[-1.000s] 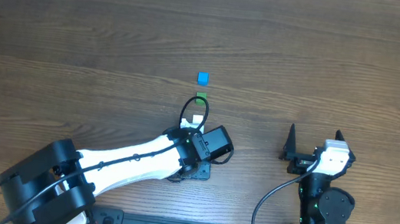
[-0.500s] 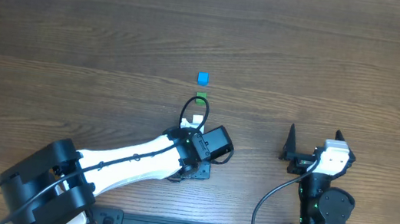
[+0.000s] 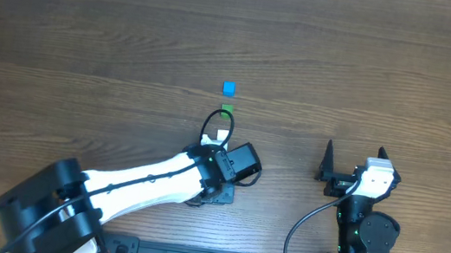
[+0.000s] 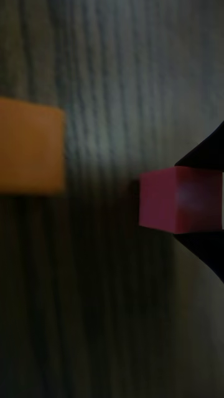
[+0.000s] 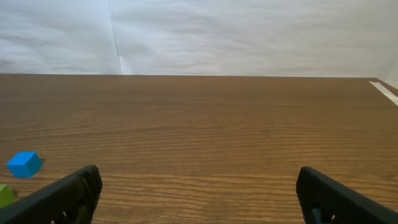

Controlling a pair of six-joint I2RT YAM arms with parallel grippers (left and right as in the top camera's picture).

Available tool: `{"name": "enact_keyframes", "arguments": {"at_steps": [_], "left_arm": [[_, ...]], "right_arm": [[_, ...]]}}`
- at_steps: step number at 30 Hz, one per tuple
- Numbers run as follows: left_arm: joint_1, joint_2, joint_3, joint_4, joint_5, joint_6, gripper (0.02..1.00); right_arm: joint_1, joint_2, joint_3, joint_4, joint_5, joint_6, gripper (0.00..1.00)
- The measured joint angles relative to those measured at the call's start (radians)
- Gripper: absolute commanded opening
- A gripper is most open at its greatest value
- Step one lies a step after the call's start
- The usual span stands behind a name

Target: Stack Cubes

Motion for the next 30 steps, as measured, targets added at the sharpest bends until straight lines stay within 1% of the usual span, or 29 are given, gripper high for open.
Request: {"name": "enact_keyframes", "arguments": {"at_steps": [2, 8, 15, 21, 30], "left_arm": [[0.003, -0.029, 0.01, -0.055, 0.0, 0.0, 0.038], [0.052, -0.067, 0.171, -0.219, -0.023, 0.022, 0.04], [0.163, -0.021, 0.444, -0.308, -0.058, 0.104, 0.04], [0.242, 0.124, 0.571, -0.315, -0.054, 0.179, 0.038], [0.263, 0.238, 0.571, -0.326, -0.028, 0.216, 0.04]], "right_arm": [[0.0, 0.0, 0.0, 0.0, 0.0, 0.0, 0.993], [0.0, 0.0, 0.0, 0.0, 0.0, 0.0, 0.991], [0.0, 0.0, 0.0, 0.0, 0.0, 0.0, 0.991], [0.0, 0.0, 0.0, 0.0, 0.0, 0.0, 0.993], [0.0, 0.0, 0.0, 0.0, 0.0, -0.001, 0.991]]}}
